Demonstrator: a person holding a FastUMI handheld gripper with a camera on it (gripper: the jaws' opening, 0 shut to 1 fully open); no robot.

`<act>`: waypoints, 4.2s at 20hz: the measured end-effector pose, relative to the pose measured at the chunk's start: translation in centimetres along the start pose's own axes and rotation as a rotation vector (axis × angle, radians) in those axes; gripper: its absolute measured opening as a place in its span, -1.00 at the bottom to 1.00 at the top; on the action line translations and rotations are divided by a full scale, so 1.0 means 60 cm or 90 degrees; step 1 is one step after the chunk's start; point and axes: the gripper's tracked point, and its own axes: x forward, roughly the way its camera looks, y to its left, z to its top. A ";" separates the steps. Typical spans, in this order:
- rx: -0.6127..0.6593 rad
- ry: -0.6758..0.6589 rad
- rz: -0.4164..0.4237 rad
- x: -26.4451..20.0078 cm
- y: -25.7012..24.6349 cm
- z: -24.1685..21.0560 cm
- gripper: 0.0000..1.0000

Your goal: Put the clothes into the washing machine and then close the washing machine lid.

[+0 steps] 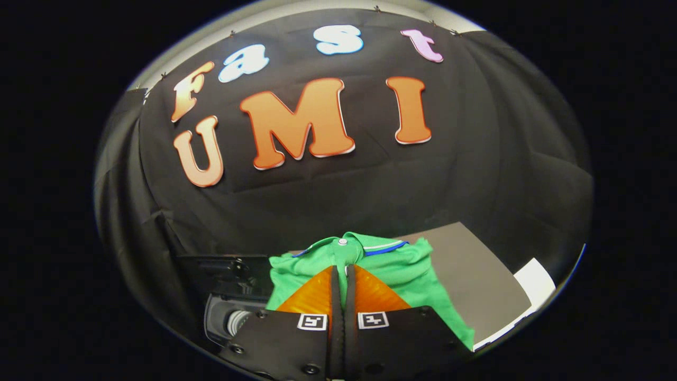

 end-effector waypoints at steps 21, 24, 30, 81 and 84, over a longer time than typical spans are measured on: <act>0.025 0.020 0.209 -0.002 0.468 -0.055 -0.85; 0.024 0.068 0.235 0.040 0.528 -0.131 -0.85; 0.001 0.136 0.208 0.141 0.568 -0.298 -0.85; -0.051 0.236 0.070 0.252 0.497 -0.555 0.97; -0.061 0.158 0.081 0.236 0.513 -0.427 0.97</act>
